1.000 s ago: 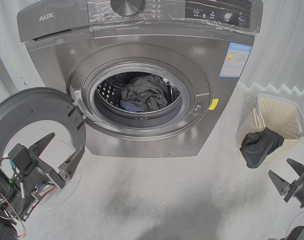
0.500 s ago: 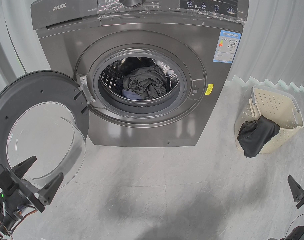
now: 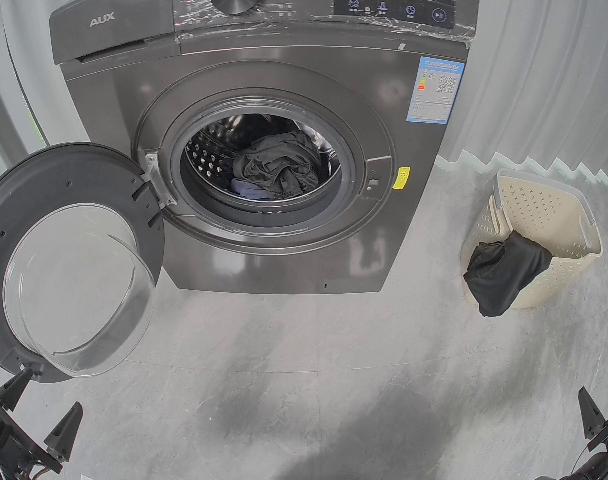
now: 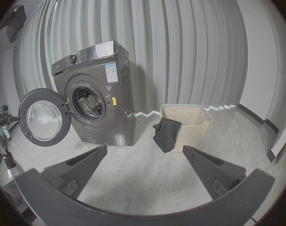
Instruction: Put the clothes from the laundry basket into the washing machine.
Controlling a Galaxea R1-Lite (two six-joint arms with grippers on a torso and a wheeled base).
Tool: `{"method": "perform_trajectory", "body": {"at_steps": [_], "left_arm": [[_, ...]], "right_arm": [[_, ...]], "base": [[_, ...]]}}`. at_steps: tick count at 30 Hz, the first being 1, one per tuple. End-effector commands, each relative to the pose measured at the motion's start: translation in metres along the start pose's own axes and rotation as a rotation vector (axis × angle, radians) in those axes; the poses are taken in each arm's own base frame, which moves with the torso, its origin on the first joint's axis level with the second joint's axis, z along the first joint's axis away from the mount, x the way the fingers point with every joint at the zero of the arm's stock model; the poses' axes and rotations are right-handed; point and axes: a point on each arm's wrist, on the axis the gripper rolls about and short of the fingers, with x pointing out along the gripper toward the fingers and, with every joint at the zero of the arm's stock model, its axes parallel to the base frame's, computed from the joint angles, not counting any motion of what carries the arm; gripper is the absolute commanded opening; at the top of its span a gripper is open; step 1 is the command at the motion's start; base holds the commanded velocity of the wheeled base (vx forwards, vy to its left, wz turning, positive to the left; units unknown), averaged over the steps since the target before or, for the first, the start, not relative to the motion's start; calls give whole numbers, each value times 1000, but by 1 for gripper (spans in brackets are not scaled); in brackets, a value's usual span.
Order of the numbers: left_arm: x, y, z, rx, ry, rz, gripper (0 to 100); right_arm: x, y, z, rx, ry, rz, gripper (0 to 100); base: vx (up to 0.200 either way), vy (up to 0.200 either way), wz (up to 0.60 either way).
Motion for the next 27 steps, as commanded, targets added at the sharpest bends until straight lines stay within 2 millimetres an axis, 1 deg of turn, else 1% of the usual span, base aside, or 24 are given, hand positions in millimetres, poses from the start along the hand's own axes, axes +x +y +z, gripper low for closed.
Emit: {"method": "perform_trajectory", "body": {"at_steps": [1, 3, 5, 8, 9, 14, 17, 19, 23, 27], "left_arm": [[-30, -2, -25, 14, -114, 76, 100], [-31, -2, -28, 28, -100, 66, 100], [-30, -2, -29, 32, -74, 91, 100], [-31, -2, -31, 44, -68, 141, 100], [-32, -4, -32, 48, -80, 179, 100], [-34, -6, -35, 73, -89, 153, 100], [-36, -6, -38, 72, -92, 148, 100], [-36, -6, -43, 63, -50, 152, 100], [-36, -6, -43, 61, -48, 152, 100], [-36, -6, -43, 56, -49, 152, 100]], "right_arm": [[-13, 2, -15, -2, -87, -17, 100], [-13, 2, -14, -7, -87, -42, 100], [-13, 0, -15, -36, -80, -116, 100], [-13, 0, -16, -23, -78, -130, 100], [-13, 0, -16, -23, -78, -129, 100], [-13, 1, -22, -25, -14, -53, 100], [-13, 1, -21, -33, -29, -42, 100], [-13, 1, -20, -33, -29, -45, 100], [-13, 1, -20, -30, -31, -45, 100], [-13, 1, -20, -33, -31, -42, 100]], "base": [[0, -200, 0], [0, -200, 0], [0, -200, 0], [0, -200, 0], [0, -200, 0], [0, -200, 0], [0, -200, 0], [0, -200, 0], [0, -200, 0], [0, 0, 0]]}}
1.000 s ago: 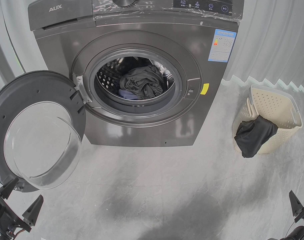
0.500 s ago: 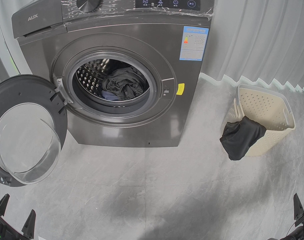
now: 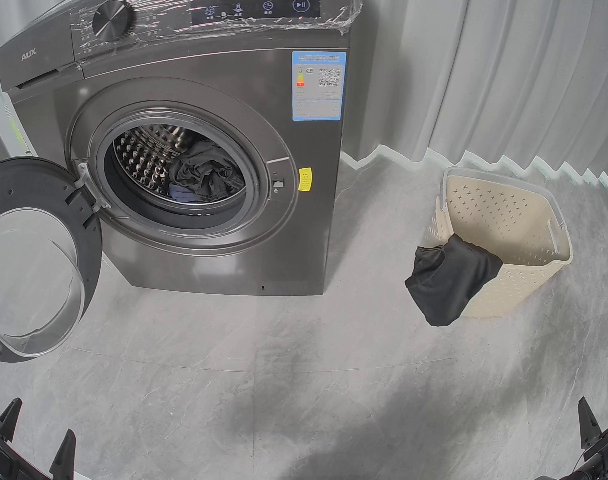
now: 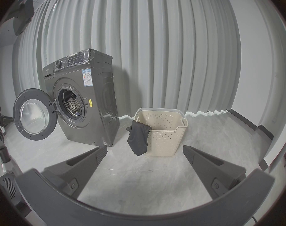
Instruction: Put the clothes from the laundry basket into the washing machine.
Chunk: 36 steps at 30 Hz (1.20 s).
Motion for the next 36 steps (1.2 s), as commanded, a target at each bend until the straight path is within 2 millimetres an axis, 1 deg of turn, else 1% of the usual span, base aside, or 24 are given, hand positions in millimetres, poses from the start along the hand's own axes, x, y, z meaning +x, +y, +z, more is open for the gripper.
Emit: {"method": "perform_trajectory", "body": {"at_steps": [1, 5, 29, 36], "left_arm": [[0, 0, -5, -7, 2, 1, 100], [0, 0, -5, -14, 1, 3, 100], [0, 0, -5, -30, 1, 16, 100], [0, 0, -5, -30, 1, 16, 100]], "right_arm": [[0, 0, -5, -1, 7, 0, 100], [0, 0, -5, -1, 7, -1, 100], [0, 0, -5, -1, 7, 0, 100], [0, 0, -5, -1, 7, -1, 100]], "base": [[0, 0, 0], [0, 0, 0], [0, -200, 0], [0, 0, 0]]}}
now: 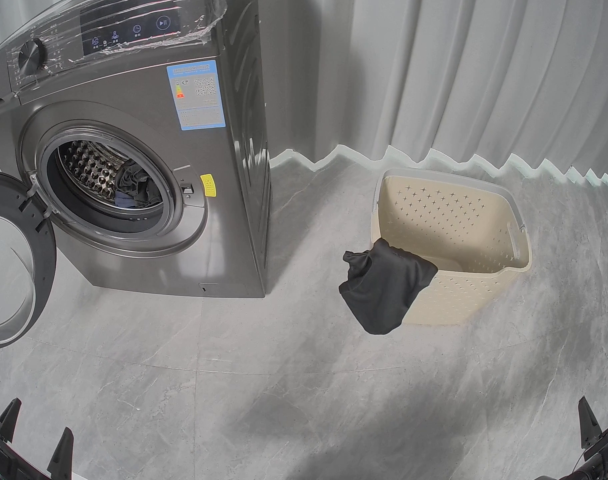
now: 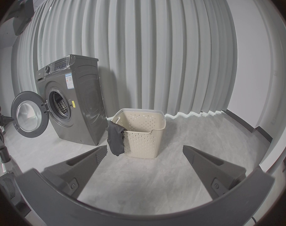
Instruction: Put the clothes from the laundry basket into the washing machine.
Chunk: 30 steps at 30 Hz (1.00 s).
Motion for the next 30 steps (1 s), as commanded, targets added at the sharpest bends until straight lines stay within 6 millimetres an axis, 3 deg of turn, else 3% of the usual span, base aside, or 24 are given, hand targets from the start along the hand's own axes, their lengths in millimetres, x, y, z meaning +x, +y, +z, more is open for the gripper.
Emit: {"method": "perform_trajectory", "body": {"at_steps": [1, 5, 11, 20, 26, 30], "left_arm": [[0, 0, -5, 0, 6, 1, 100], [0, 0, -5, -2, 8, 1, 100], [0, 0, -5, -2, 8, 1, 100], [0, 0, -5, -2, 7, 2, 100], [0, 0, -5, -2, 6, 1, 100], [0, 0, -5, -2, 6, 1, 100]], "right_arm": [[0, 0, -5, 0, 6, 0, 100], [0, 0, -5, 0, 6, 0, 100], [0, 0, -5, 0, 6, 0, 100], [0, 0, -5, 0, 6, 0, 100], [0, 0, -5, 0, 6, 0, 100], [0, 0, -5, 0, 6, 0, 100]], "base": [[0, 0, 0], [0, 0, 0], [200, 0, 0], [0, 0, 0], [0, -200, 0], [0, 0, 0]]}}
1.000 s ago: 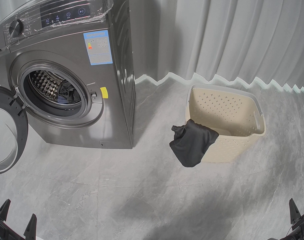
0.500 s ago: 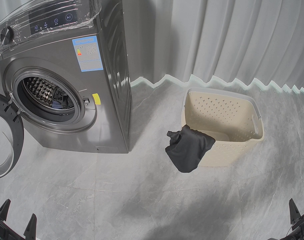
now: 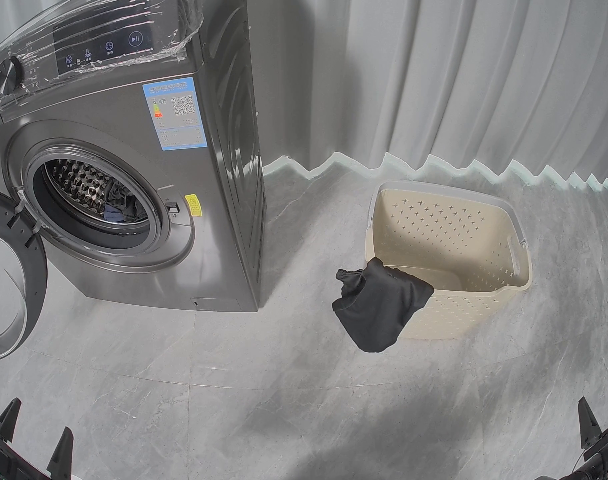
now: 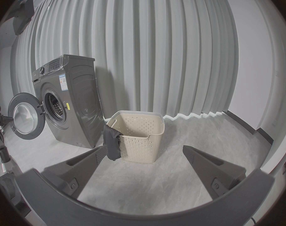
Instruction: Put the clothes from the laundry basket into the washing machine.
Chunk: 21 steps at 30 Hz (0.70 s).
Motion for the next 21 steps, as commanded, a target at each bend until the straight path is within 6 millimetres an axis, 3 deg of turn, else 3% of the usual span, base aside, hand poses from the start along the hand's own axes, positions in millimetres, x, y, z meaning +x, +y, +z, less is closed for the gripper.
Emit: {"method": "perform_trajectory", "body": {"at_steps": [1, 14, 21], "left_arm": [[0, 0, -5, 0, 4, 0, 100], [0, 0, -5, 3, 6, 1, 100], [0, 0, -5, 1, 4, 6, 100]], "right_arm": [[0, 0, -5, 0, 5, 0, 100], [0, 0, -5, 0, 5, 0, 100], [0, 0, -5, 0, 5, 0, 100]], "base": [[0, 0, 0], [0, 0, 0], [0, -200, 0]]}}
